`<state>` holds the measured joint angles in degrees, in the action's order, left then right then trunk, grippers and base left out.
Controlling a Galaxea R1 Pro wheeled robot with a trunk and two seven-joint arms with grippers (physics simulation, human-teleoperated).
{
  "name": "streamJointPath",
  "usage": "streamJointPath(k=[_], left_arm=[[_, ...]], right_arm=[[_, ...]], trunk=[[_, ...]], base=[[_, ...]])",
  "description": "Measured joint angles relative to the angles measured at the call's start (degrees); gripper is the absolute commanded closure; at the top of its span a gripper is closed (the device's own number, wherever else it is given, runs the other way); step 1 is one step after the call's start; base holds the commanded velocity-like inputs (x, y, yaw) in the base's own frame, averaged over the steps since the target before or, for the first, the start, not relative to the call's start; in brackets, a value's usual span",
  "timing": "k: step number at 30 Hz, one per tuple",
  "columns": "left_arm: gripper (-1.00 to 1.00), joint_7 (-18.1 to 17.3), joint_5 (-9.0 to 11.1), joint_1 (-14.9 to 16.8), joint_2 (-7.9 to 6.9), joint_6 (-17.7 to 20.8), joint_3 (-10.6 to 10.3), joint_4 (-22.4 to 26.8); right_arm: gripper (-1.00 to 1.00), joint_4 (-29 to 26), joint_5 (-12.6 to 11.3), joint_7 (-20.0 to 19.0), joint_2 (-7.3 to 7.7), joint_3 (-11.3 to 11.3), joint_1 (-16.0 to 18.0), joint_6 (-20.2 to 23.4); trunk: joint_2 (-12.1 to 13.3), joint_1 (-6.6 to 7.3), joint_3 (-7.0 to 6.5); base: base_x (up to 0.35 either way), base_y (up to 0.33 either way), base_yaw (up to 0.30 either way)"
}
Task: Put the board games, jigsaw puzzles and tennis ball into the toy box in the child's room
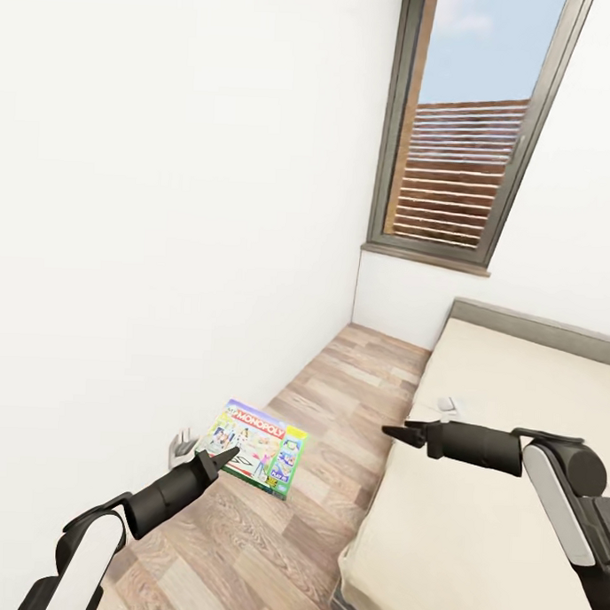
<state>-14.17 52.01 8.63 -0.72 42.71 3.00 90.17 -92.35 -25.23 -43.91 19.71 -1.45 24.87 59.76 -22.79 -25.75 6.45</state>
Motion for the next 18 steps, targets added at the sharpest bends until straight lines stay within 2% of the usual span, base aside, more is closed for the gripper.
streamJointPath(k=[18], left_arm=[[1.00, 0.14, -0.01, 0.00, 0.00, 0.00, -0.08, 0.00]], right_arm=[[-1.00, 0.00, 0.03, -0.03, 0.06, 0.47, -0.13, 0.00]], trunk=[[0.00, 0.00, -0.72]], base=[[0.000, 0.000, 0.187]])
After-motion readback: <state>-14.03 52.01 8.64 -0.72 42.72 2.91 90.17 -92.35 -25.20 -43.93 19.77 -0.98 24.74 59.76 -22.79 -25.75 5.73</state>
